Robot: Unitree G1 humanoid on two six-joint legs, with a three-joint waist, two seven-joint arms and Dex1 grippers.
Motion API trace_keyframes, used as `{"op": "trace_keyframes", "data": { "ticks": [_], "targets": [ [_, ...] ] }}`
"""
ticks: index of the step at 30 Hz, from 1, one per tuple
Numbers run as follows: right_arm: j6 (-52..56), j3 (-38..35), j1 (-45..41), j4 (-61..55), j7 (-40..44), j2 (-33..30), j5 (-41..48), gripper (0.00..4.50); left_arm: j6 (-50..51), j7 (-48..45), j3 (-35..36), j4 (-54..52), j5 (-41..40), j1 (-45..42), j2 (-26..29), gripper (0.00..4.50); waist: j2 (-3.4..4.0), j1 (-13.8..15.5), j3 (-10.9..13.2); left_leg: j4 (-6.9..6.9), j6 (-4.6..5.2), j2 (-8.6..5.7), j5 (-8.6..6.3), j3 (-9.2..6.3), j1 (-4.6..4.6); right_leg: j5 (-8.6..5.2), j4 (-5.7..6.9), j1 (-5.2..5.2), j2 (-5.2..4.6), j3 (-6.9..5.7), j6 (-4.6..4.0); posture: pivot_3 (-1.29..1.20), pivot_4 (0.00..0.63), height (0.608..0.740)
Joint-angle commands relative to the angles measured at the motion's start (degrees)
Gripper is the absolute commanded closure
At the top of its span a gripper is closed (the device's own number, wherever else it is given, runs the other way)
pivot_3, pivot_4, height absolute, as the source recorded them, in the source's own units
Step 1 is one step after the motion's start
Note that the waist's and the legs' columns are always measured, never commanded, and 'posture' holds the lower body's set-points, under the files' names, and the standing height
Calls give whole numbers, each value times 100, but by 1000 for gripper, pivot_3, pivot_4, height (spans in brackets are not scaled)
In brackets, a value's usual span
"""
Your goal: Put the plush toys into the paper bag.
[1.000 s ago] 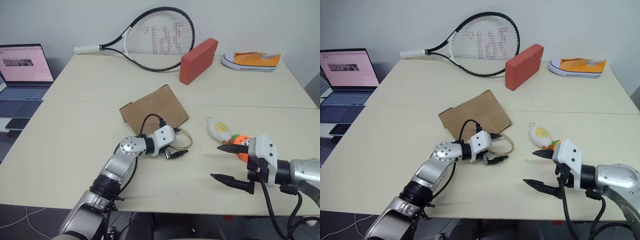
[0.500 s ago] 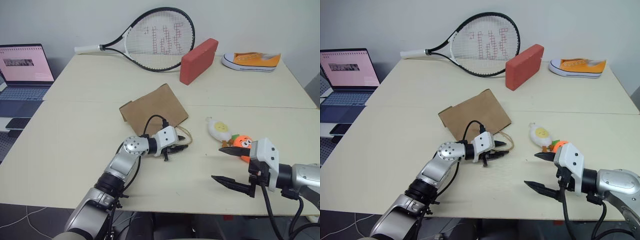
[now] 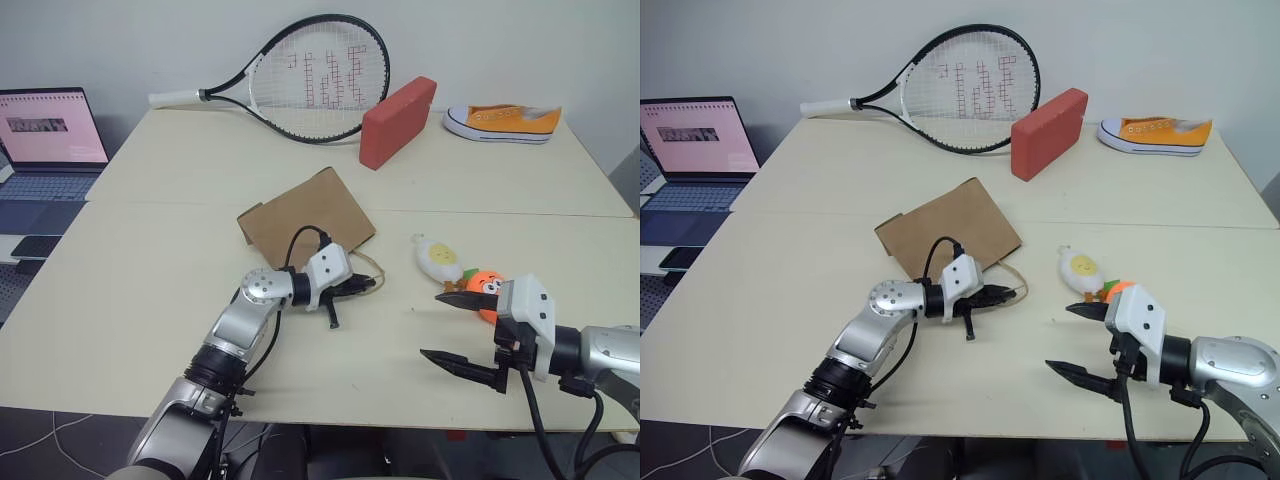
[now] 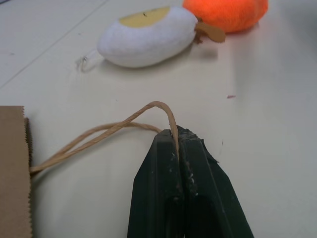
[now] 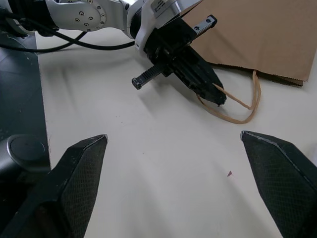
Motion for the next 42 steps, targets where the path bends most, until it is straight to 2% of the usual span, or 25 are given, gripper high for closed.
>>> {"op": "trace_keyframes", "data": {
  "ticks": [1,3,11,15,20,23,33,34,42],
  "targets": [
    [-164,414,-286,16,-152,125,-234,0,618,-158,387,-605,-598,-108,89,4486,0,-10,0,0,0,0,0,0,1,0,0,0,0,0,0,0,150,740],
    [-202,790,-533,144,-267,266,-461,0,901,-220,477,-806,-797,-121,152,4486,0,-18,0,0,0,1,0,-1,2,0,0,0,2,0,0,0,150,740],
    [-703,2575,-1736,1634,-957,1559,-1929,0,1620,-170,724,-1297,-1311,-110,251,4486,-4,-23,-4,0,0,5,0,-13,1,-1,0,1,13,-2,-3,0,150,740],
    [-747,2804,-1894,1909,-1059,1899,-2186,0,2018,-104,888,-1563,-1669,-115,222,4486,-5,-8,-4,-2,-1,2,0,-25,-11,-3,0,-6,13,-9,-7,0,150,740],
    [-409,2618,-2011,1916,-1094,2348,-1810,0,2622,-80,1134,-1854,-2251,-127,239,4486,-4,-19,-4,-2,-1,4,0,-33,-11,-3,2,-6,15,-12,-8,0,150,740],
    [-248,2482,-2085,1985,-1218,2637,-1680,591,2943,-35,1312,-1958,-2584,-165,295,4500,-4,-24,-4,-2,0,6,0,-38,-8,-4,5,-5,20,-14,-10,0,150,740],
    [-521,2627,-2415,2724,-1779,3497,-2065,4257,3627,158,1666,-2123,-3336,-298,396,4500,-4,-26,-4,-3,-1,10,0,-49,-10,-6,6,-5,30,-15,-14,0,150,740],
    [-642,2664,-2477,2912,-1860,3634,-2154,4459,3665,190,1694,-2133,-3388,-315,394,4500,-4,-26,-4,-3,-1,10,1,-49,-9,-6,6,-5,30,-15,-14,0,150,740],
    [-1446,2885,-2899,4337,-2263,4473,-2755,4459,3844,406,1815,-2197,-3654,-380,382,4500,-4,-34,-4,-6,-2,10,1,-49,-8,-5,6,-6,32,-15,-17,0,150,740]
  ]
}}
